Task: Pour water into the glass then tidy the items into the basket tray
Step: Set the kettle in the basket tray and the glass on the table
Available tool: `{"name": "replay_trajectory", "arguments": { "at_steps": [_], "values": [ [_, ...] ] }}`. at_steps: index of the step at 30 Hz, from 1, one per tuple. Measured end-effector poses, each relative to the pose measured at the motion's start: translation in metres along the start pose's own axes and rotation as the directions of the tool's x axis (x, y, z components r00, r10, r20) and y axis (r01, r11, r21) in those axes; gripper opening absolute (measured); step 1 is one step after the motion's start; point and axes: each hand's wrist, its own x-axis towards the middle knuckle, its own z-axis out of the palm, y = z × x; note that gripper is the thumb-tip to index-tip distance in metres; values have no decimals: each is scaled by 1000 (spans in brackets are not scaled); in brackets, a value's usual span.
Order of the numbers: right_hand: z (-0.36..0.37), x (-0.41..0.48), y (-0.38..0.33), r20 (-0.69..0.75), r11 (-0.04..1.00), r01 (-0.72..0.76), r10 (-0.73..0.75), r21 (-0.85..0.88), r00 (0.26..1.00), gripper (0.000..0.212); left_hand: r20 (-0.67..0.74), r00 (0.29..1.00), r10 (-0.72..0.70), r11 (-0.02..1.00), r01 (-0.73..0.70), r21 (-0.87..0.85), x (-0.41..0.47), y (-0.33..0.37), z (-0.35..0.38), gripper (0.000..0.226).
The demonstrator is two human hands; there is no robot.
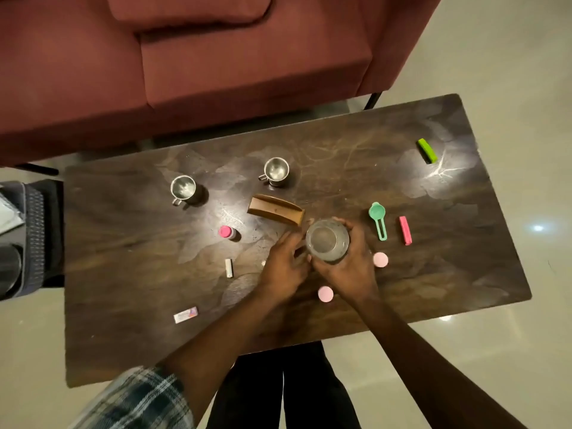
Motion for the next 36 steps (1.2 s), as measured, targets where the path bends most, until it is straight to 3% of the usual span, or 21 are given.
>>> {"name": "replay_trajectory", "arguments": {
  "at_steps": [5, 11, 27, 36],
  "values": [
    [6, 41, 39, 18, 1000, -10, 11, -24, 1000, 88, 33, 998, -58, 998, 59, -32, 39, -35, 23, 79],
    [9, 74, 71, 11, 997, -36, 37, -61, 999, 88, 41, 996, -85, 996, 85, -7, 75, -64, 48, 76],
    [3, 101, 93, 77, 999, -2, 6, -53, 997, 91, 9, 996, -84, 996, 84, 44, 95, -59, 63, 78],
    [-10, 73, 75, 58, 997, -43, 47, -68, 997, 117, 36, 983, -179, 984, 178, 20, 59, -34, 43, 90]
  ]
}}
